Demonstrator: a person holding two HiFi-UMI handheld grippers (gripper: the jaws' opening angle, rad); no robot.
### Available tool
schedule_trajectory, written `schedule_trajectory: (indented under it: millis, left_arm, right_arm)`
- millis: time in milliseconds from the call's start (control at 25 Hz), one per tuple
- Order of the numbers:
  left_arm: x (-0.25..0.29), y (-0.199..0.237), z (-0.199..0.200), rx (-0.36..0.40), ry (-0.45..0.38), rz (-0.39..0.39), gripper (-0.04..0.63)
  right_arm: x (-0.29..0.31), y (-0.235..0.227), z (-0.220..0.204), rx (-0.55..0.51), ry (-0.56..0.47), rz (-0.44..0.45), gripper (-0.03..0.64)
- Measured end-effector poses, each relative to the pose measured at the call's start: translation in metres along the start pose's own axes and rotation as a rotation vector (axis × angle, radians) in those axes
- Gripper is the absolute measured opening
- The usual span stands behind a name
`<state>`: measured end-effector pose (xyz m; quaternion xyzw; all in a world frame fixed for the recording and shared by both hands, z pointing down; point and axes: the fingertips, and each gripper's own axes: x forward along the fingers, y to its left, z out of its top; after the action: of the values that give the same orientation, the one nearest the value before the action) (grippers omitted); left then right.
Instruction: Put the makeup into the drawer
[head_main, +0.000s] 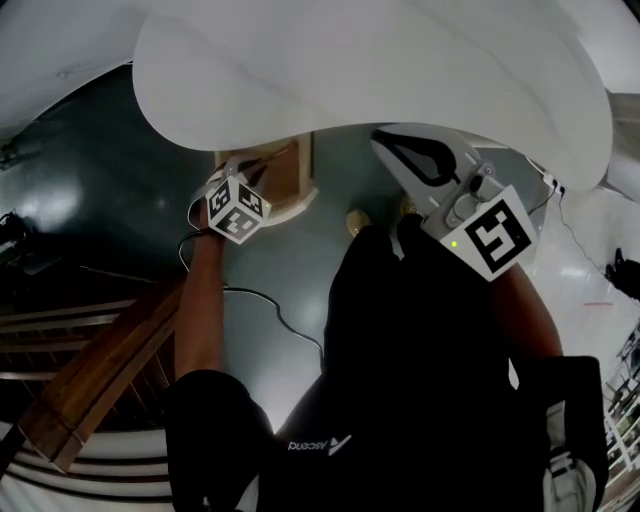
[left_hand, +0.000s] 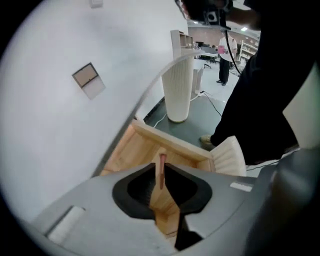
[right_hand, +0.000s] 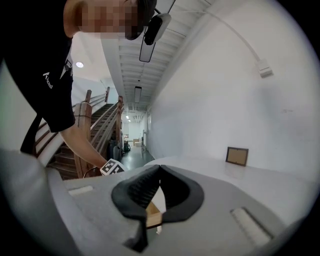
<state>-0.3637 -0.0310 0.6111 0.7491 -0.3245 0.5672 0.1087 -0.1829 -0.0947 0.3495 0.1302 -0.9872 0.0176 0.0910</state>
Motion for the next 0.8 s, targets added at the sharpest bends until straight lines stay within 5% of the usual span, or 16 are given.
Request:
schedule_trajectory:
  millis: [560,800]
  left_arm:
    - [-0.175,0.012,0.171,-0.264,-0.574,0.32,0.012]
    - [-0.248,0.005,0.242,-0.301,-0.861,0.422,0.011]
  right_arm:
    - [-0.045,-0.023,0.041,-0.067,-0.12,0.071,0.003]
    - [-0.059,-0.02,0.062,-0.081,-0.169,0.099,0.003]
